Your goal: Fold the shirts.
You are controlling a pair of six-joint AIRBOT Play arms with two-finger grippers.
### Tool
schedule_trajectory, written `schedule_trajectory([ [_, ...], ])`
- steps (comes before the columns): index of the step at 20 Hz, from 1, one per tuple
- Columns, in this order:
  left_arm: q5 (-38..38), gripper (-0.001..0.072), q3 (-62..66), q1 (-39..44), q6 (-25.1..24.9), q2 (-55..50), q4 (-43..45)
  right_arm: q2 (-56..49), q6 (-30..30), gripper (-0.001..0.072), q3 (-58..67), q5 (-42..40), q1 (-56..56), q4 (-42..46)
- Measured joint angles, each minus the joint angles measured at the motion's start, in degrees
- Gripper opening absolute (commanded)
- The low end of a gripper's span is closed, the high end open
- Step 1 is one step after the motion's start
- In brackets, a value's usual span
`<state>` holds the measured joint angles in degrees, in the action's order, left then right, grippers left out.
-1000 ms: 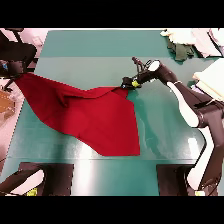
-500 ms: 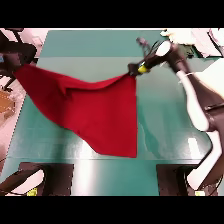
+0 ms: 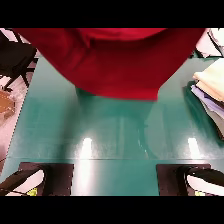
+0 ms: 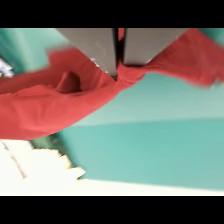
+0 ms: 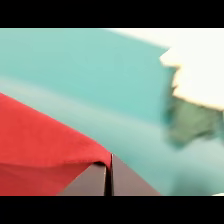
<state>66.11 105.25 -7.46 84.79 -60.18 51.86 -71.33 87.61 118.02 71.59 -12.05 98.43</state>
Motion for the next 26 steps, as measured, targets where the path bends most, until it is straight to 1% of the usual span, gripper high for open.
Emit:
schedule_trajectory([
  [6, 2.27, 0.0031, 10.51, -0.02, 1.36, 0.72, -2.91, 14.21, -0.44, 0.0020, 0.02, 4.33, 0.07, 4.76],
  [11, 3.85, 0.0031, 12.72, 0.00, 3.04, 4.96, -3.96, 23.58, 1.81, 0.0020, -0.11, 8.79, 0.09, 5.53],
  [15, 3.72, 0.0030, 12.98, 0.00, 3.50, 8.24, -2.93, 26.60, 2.56, 0.0021, -4.68, 8.61, 0.09, 3.72],
  [17, 3.50, 0.0030, 11.08, 0.00, 4.11, 8.41, -0.68, 24.39, 2.49, 0.0020, -8.81, 8.35, 0.11, 2.97],
  [20, 4.20, 0.0030, 3.06, -0.02, 4.74, 5.64, 0.81, 16.15, 1.05, 0.0020, -15.34, 5.75, 1.31, 2.89],
  [23, 3.56, 0.0030, -8.44, 0.11, 3.93, 0.28, -1.40, 3.89, -1.75, 0.0020, -19.58, 0.48, 5.97, -0.07],
  [26, -1.70, 0.0030, -17.68, 1.86, 0.76, -8.39, -2.99, -11.56, -4.04, 0.0018, -17.38, -3.34, 12.44, -8.68],
])
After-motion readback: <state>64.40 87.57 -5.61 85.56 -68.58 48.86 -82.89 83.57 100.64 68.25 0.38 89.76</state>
